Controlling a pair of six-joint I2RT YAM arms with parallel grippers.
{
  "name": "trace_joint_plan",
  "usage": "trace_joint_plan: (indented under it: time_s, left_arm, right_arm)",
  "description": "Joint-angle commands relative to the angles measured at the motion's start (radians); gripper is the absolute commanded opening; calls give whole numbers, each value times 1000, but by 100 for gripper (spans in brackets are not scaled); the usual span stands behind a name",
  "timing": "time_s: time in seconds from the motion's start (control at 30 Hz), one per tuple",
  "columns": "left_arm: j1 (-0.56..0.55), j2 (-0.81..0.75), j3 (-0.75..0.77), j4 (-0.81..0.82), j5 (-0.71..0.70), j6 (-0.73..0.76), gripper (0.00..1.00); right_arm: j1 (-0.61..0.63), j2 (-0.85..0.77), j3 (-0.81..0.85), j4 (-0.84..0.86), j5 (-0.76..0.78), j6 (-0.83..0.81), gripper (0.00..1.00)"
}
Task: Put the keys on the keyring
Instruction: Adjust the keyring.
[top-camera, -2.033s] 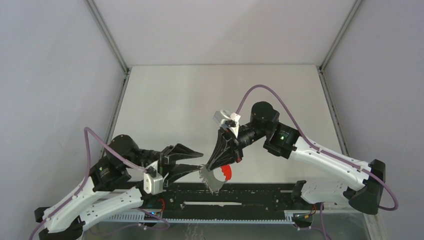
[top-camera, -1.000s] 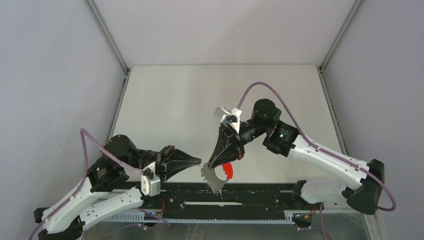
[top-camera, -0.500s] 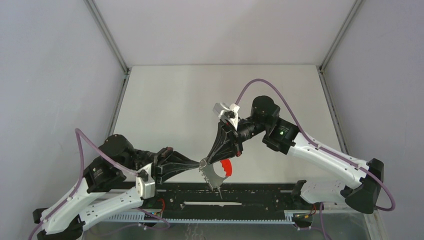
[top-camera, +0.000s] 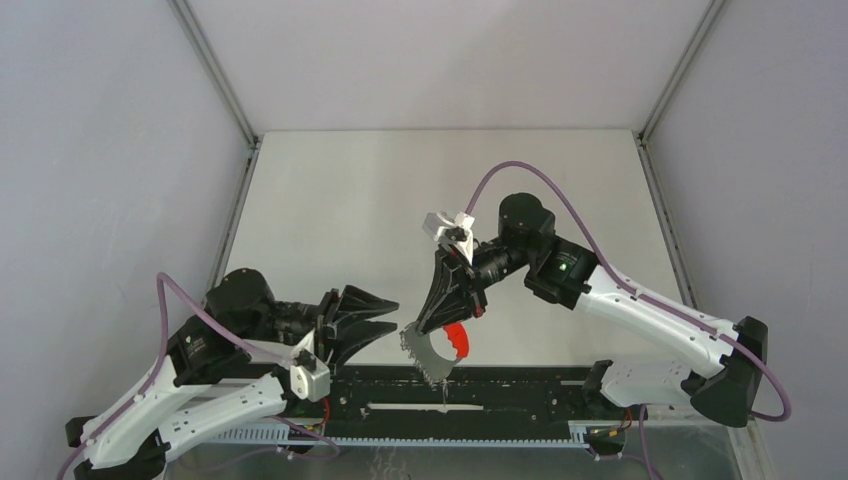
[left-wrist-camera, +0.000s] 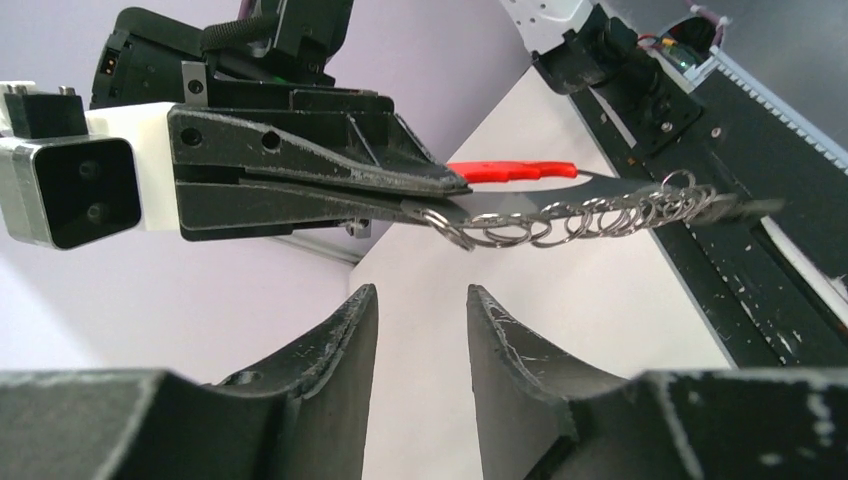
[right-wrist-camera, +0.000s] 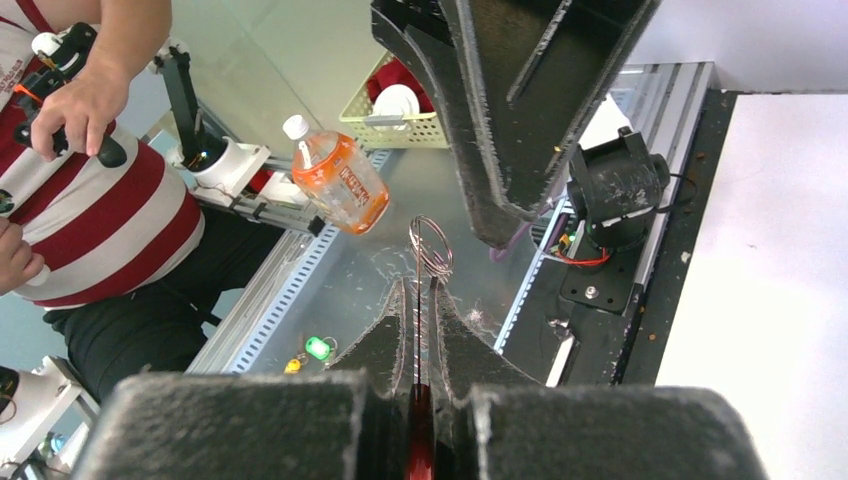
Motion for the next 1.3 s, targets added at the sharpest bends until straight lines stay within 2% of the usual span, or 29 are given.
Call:
trace_joint_plan:
  time_s: [0.0, 0.13, 0.4, 0.53, 0.67, 0.83, 1.1, 1.27]
  left_arm:
    - [0, -9, 49, -24, -23, 75, 44]
    - [0, -8, 34, 1, 13, 62, 44]
    - [-1, 4, -7, 130, 82, -69, 43]
    - [-3, 4, -7, 73, 101, -27, 45]
    - [-3, 1, -15, -38, 74, 104, 48]
    - [-3, -5, -37, -34, 36, 178, 48]
    - [-3, -7, -31, 93, 51, 60, 43]
    - [-3, -15, -18, 111, 74, -10, 40]
  right_arm:
    - [15, -3, 42, 25, -29, -2, 0]
    - [22, 3, 41, 47, -29, 12, 0]
    - [25, 17, 42, 99, -26, 42, 0]
    - [25, 24, 42, 116, -26, 50, 0]
    - [25, 26, 41, 122, -35, 54, 0]
    - [25, 29, 42, 125, -37, 59, 0]
    - [29, 32, 41, 122, -33, 61, 0]
    - [27, 32, 41, 118, -30, 57, 0]
